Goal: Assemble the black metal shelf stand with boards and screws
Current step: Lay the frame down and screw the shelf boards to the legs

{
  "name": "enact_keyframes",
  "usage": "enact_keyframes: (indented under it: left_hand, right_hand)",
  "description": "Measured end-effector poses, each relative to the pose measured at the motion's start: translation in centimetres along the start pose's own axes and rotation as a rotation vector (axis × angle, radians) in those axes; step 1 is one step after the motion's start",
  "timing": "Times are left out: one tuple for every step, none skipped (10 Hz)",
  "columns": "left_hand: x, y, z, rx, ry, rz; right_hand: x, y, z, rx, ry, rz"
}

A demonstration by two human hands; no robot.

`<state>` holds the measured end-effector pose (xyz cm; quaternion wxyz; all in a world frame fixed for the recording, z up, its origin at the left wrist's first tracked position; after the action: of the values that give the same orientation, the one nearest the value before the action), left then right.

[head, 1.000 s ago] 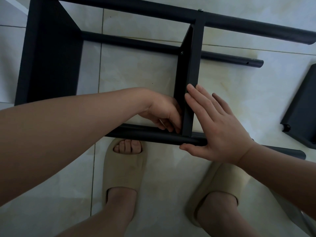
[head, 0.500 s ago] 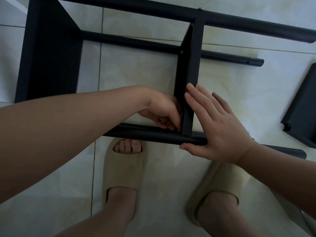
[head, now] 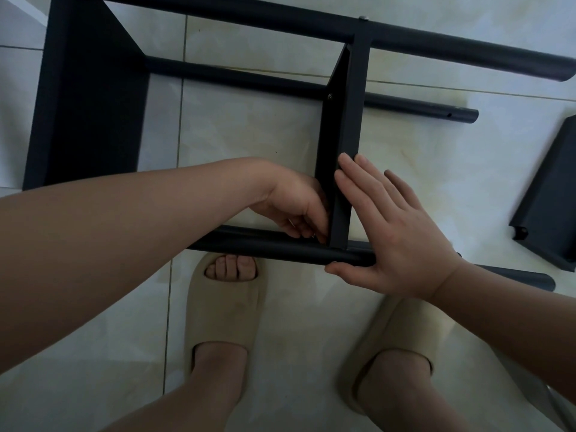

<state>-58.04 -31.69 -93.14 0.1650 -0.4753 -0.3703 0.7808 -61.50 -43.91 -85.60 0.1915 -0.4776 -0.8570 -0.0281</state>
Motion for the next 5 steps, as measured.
enact_keyframes:
  left_hand:
    - [-0.23,-0.16,-0.04,0.003,0.006,0.01]
    - [-0.23,-0.18,-0.03,0.0,-0.006,0.014]
    - [-0.2,-0.17,0.03,0.003,-0.03,0.018]
    - [-0.23,-0.17,0.03,0.005,-0.036,0.022]
    - [-0.18,-0.16,0.01,0.01,-0.047,0.027]
  right_hand:
    - [0.02,0.02,-0.02,-0.001,0.001,0.0]
    - [0.08,0.04,0.0,-0.001,-0.001,-0.001]
    - [0.06,0.02,-0.04,0.002,-0.002,-0.001]
    - [0.07,0.01,-0.06,0.001,0.0,0.002]
    - [0.13,0.01,-0.05,0.0,0.004,0.002]
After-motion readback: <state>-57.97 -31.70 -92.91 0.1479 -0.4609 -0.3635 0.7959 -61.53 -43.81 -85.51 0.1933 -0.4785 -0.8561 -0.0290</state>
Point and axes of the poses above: each hand's wrist, its own y-axis towards the middle knuckle, its own z-axis out of the palm, x = y × z, the point moved 6 cm from there along y, towards the middle knuckle, and after that the axes turned 5 degrees about z, right-handed, at the moved point
